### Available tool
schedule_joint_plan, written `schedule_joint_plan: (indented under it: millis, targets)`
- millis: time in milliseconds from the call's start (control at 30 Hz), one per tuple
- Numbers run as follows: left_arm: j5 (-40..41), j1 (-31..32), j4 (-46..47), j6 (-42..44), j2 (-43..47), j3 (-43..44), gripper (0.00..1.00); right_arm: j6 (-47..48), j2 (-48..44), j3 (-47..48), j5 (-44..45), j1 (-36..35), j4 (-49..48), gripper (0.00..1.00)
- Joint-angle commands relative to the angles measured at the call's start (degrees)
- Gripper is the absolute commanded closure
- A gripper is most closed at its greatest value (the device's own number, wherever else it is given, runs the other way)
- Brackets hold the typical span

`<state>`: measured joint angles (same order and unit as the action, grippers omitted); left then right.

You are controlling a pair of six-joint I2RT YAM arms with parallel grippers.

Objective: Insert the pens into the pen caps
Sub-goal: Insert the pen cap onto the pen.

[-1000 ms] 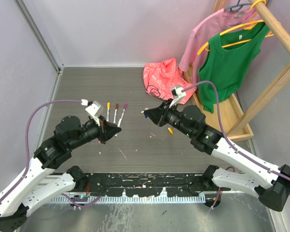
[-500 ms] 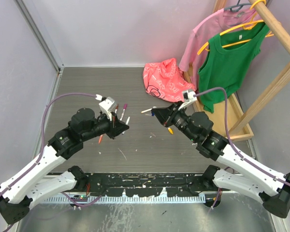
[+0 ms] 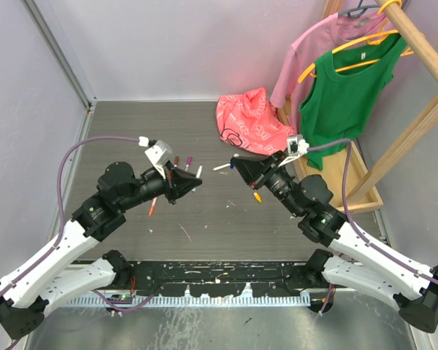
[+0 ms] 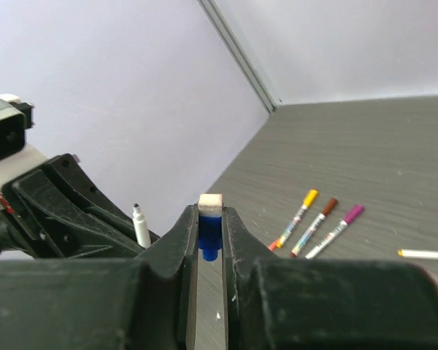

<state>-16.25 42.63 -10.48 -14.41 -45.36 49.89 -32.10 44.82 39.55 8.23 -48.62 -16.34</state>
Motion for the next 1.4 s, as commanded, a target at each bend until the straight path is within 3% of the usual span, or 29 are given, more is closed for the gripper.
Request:
schedule_joint_plan:
  millis: [0, 400, 533, 867, 1367]
  targets:
    - [-5.2, -0.1, 10.1, 2.0, -1.9, 3.9, 1.0, 0.4, 1.5, 4.5, -3.6, 0.2, -10.1, 1.0]
    - [-8.8, 0.7, 23.1, -1.8, -7.9, 2.6, 1.0, 2.5, 3.0, 6.5, -3.5, 0.2, -16.4, 1.0]
    - [-12.4, 0.8, 21.6, -0.8, -9.0, 3.7, 1.0, 2.6, 3.7, 6.1, -3.7, 0.2, -18.3, 1.0]
    - [-11.1, 0.7, 19.0, -1.8, -7.6, 2.4, 1.0, 1.3, 4.9, 4.2, -5.0, 0.2, -23.1, 1.0]
    - [-10.1, 0.8, 16.6, -1.8, -7.2, 2.8, 1.0, 1.5, 8.0, 6.1, -9.4, 0.2, -22.4, 1.0]
